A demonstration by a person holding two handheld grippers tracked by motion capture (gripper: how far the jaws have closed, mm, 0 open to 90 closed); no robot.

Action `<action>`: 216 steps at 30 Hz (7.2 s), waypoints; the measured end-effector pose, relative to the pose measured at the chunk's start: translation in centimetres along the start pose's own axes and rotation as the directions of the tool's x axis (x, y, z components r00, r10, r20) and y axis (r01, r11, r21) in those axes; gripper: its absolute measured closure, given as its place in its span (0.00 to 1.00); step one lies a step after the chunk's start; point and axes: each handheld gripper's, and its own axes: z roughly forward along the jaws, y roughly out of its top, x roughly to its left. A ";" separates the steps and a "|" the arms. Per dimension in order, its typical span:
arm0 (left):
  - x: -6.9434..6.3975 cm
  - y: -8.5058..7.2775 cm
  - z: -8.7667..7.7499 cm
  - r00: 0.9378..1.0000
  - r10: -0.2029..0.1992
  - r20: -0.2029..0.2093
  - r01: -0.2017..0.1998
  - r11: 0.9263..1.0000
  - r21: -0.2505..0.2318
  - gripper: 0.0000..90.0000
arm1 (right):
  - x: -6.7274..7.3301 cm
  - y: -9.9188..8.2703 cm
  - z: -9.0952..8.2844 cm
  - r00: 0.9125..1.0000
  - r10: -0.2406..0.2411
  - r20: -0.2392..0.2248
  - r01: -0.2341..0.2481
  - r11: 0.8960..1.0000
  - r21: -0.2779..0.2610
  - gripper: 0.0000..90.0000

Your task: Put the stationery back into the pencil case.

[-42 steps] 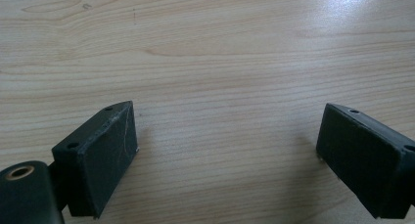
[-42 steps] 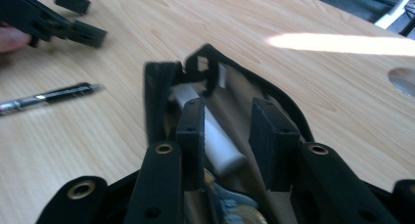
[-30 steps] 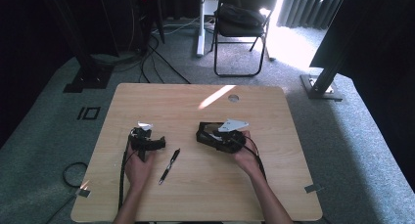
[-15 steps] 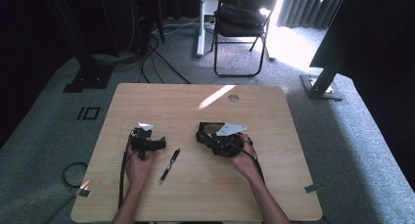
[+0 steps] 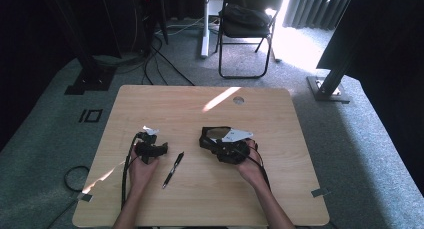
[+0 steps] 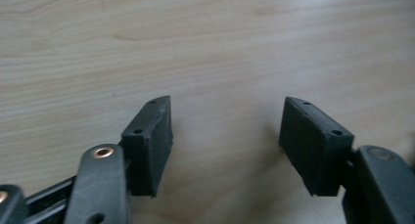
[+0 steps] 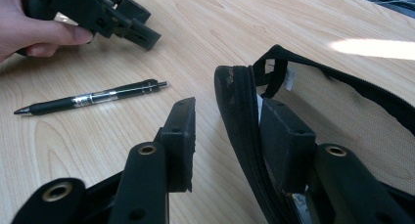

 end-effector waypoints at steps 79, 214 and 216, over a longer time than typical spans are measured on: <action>-5.2 -2.7 -2.3 0.927 0.290 0.239 -0.315 0.946 0.072 0.07 | 3.2 -0.2 -1.1 0.998 -0.056 -0.037 0.055 0.998 -0.018 0.59; -2.0 -2.5 -0.8 0.993 0.094 0.078 -0.089 0.994 -0.057 0.17 | 3.0 -1.4 -2.5 0.996 -0.055 0.074 0.047 0.994 0.095 0.89; -2.0 -2.5 -0.8 0.993 0.094 0.078 -0.089 0.994 -0.057 0.17 | 2.9 -1.3 -2.7 0.996 -0.055 0.076 0.048 0.995 0.089 0.89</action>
